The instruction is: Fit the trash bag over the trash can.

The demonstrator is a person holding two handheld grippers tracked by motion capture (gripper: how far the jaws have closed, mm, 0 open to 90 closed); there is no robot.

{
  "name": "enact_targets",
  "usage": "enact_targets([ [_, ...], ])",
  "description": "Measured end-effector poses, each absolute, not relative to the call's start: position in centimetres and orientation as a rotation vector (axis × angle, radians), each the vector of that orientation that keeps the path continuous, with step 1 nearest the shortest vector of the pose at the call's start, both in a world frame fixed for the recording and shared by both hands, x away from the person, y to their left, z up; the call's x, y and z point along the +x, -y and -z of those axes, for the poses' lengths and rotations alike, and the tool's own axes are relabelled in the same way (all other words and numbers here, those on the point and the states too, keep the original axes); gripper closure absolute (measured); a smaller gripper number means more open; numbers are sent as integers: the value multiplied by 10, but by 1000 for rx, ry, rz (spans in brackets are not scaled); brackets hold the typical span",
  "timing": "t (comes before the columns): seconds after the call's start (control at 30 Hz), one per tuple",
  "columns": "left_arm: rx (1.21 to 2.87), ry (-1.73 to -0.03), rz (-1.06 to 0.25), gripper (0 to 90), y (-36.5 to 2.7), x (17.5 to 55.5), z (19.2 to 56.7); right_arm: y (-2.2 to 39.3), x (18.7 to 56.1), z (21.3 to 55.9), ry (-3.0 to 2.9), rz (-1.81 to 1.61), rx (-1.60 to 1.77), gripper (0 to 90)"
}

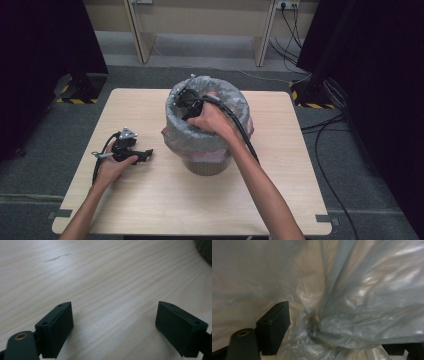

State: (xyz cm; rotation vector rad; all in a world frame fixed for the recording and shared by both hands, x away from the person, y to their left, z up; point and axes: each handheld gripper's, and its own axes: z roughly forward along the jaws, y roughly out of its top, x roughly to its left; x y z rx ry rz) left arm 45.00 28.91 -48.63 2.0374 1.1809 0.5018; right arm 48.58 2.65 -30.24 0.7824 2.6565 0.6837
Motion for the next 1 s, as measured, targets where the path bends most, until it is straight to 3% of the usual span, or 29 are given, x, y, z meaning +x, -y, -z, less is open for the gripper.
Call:
enact_targets([
  [0.5, 2037, -1181, -502, 138, -289, 450, 486, 16, 469, 240, -2365, -1230, 957, 272],
  [0.7, 2036, -1181, -502, 139, -289, 450, 486, 14, 461, 237, -2336, -1211, 946, 316],
  [1.0, 2037, -1181, -502, 138, -289, 450, 486, 10, 480, 259, -2329, -1106, 1073, 259],
])
